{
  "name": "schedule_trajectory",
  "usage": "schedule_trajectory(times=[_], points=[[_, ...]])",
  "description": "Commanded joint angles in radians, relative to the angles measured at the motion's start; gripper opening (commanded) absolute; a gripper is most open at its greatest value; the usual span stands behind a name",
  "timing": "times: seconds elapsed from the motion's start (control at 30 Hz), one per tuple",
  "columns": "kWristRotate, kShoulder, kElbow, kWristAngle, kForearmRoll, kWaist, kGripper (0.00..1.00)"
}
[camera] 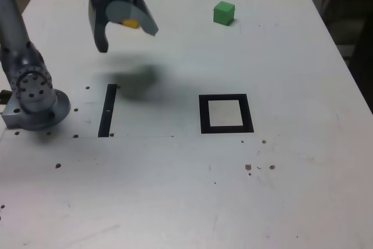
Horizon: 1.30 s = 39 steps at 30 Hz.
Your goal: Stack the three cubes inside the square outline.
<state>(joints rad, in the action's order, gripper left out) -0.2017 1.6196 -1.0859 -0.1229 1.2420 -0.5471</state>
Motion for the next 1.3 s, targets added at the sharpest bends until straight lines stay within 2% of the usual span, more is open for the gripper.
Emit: schedule_trajectory(times=[0.0,0.5,1.27], points=[[-0.009,0.014,-0.017,-0.002,0.006,-0.030,0.99],[-0.044,0.115,-0.118,-0.004,0.019,-0.232,0.99],[-0.066,0.280,-0.323,-0.004,0.063,-0.473,0.99]])
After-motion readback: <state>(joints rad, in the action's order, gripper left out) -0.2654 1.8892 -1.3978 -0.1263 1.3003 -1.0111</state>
